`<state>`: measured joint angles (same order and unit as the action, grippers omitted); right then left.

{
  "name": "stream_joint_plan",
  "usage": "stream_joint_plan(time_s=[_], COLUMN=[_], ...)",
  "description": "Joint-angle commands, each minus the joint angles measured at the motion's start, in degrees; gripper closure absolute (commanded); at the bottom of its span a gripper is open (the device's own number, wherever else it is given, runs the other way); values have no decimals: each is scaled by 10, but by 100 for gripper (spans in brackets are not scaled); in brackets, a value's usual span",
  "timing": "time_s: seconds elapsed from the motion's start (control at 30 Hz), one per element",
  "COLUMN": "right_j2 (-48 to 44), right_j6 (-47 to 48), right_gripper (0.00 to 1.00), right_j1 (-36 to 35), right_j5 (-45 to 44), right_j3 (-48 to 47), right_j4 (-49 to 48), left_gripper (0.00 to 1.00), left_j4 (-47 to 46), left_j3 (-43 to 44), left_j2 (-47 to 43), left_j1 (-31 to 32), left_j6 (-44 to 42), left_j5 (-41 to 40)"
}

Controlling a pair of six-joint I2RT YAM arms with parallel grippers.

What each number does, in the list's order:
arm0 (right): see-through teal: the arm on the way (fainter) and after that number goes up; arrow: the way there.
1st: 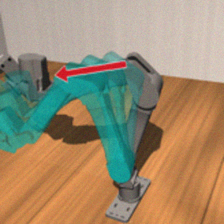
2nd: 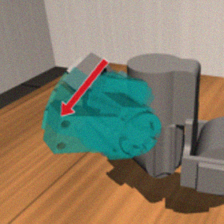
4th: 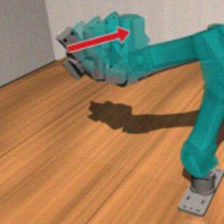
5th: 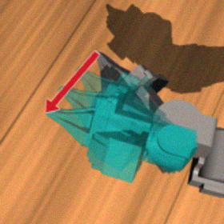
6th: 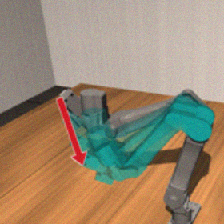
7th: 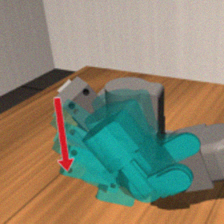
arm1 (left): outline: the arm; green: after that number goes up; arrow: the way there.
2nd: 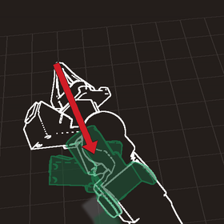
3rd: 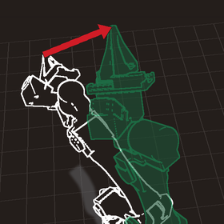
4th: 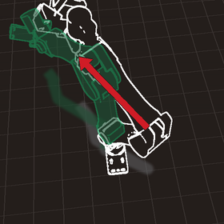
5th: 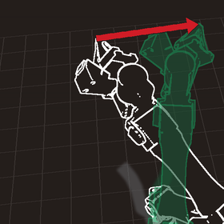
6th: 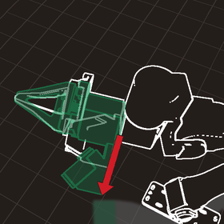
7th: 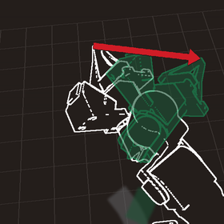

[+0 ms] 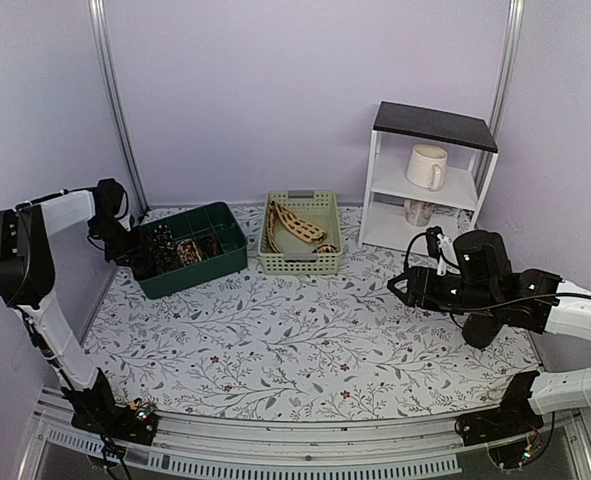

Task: Roll the ties
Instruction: Place the tie in the storage box.

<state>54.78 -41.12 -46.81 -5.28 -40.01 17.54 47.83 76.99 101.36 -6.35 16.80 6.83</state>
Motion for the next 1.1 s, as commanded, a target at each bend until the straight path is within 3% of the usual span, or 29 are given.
stream_joint_plan(time_s=[0.0,0.63,0.83,0.93,1.07], right_j2=[3,-22,-28,-28,-27], right_j6=[4,13,9,7,7], right_gripper=[41,41,41,41,41], right_j1=[2,3,3,3,3], right_j5=[-2,-12,-14,-9,-6], right_j3=[-17,-16,-14,-14,-13], right_j4=[-6,19,21,21,21], left_gripper=[100,100,87,74,66], left_j4=[-6,-111,-94,-81,-63], left_j3=[15,-54,-49,-45,-33], left_j2=[25,58,40,26,22], left_j1=[18,102,104,105,105], left_j6=[18,119,116,111,105], left_j5=[-37,-119,-115,-120,-119])
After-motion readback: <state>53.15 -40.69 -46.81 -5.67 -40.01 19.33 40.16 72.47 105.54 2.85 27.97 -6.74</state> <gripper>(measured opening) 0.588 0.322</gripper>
